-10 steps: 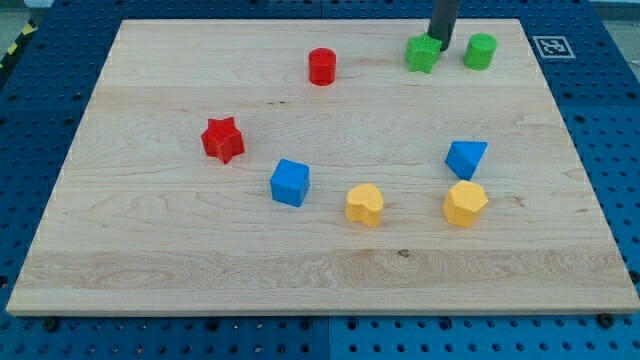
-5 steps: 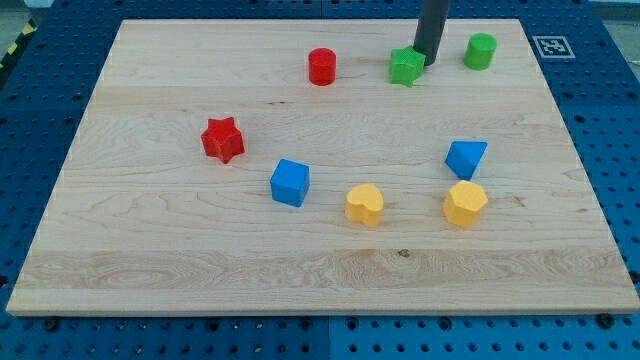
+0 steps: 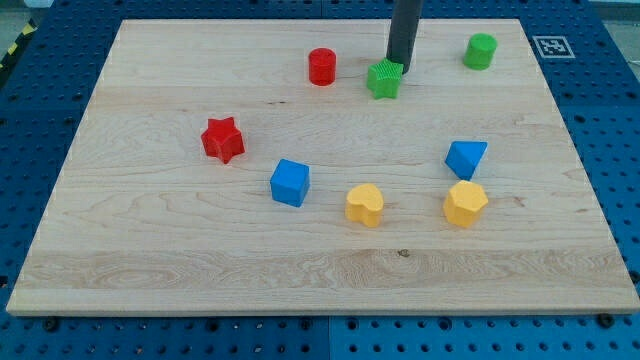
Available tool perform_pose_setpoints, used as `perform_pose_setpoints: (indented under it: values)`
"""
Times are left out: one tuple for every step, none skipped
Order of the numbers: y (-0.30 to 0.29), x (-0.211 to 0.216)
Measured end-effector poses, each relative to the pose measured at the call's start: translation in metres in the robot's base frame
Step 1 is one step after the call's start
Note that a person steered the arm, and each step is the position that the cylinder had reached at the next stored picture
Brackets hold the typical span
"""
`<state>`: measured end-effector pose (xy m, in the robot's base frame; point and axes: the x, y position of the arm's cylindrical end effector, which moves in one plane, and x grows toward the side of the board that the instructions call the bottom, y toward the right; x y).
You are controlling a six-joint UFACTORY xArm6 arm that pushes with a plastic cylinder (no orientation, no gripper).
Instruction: Slide the green star towards blue cube
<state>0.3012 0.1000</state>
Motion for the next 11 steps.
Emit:
perform_pose_setpoints:
  values:
    - [-0.002, 0.0]
    - [-0.01, 0.009]
    - [-0.015, 0.027]
    - [-0.033, 0.051]
    - [-0.053, 0.065]
    - [-0.079, 0.081]
    - [-0.091, 0.085]
    - [-0.092, 0.085]
    - [-0.092, 0.084]
    - [-0.092, 0.084]
    - [-0.095, 0.076]
